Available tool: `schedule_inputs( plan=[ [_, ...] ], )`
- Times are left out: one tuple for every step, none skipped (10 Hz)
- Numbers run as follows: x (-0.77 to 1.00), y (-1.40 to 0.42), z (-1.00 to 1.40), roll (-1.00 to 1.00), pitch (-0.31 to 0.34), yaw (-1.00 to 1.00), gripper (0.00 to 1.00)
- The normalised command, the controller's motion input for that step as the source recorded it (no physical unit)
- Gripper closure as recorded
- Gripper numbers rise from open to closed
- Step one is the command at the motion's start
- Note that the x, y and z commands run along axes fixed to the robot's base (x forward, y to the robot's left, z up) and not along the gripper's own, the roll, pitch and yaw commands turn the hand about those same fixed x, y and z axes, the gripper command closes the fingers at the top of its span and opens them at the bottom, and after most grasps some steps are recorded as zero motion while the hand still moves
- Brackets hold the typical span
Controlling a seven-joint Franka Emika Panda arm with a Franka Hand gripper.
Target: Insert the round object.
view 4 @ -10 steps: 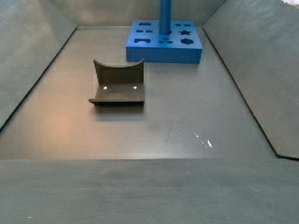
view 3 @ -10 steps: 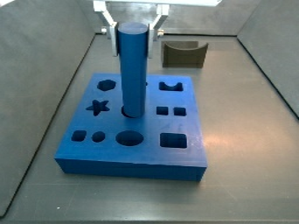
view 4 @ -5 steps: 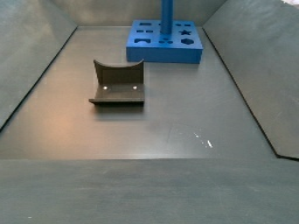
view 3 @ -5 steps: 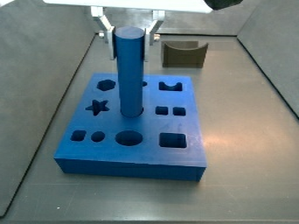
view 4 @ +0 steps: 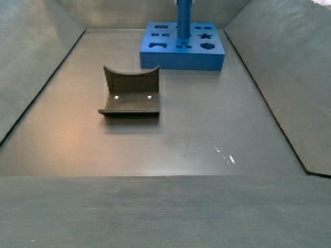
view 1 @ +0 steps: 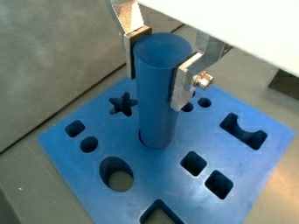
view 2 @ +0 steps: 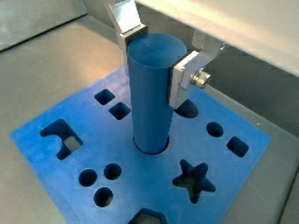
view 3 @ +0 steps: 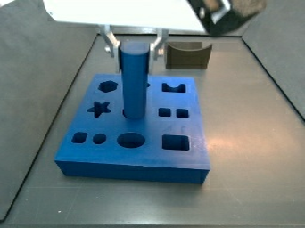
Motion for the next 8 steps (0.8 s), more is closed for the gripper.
schedule_inputs(
  plan=[
    [0.06,0.0,-0.26,0.0,0.0,-0.06,1.0],
    [0.04,0.0,-0.27,0.0,0.0,-0.05,1.0],
    [0.03,0.0,-0.33,0.0,-0.004,-0.05,1.0],
    [0.01,0.0,-0.32,0.0,-0.016,-0.05,1.0],
    [0.0,0.0,-0.26,0.0,-0.057,-0.05,1.0],
    [0.0,0.0,-0.28,0.0,-0.094,-0.03,1.0],
    [0.0,0.0,-0.15,-0.08,-0.094,0.0,1.0],
    [0.0,0.0,0.0,0.0,0.0,0.0,1.0]
  ],
)
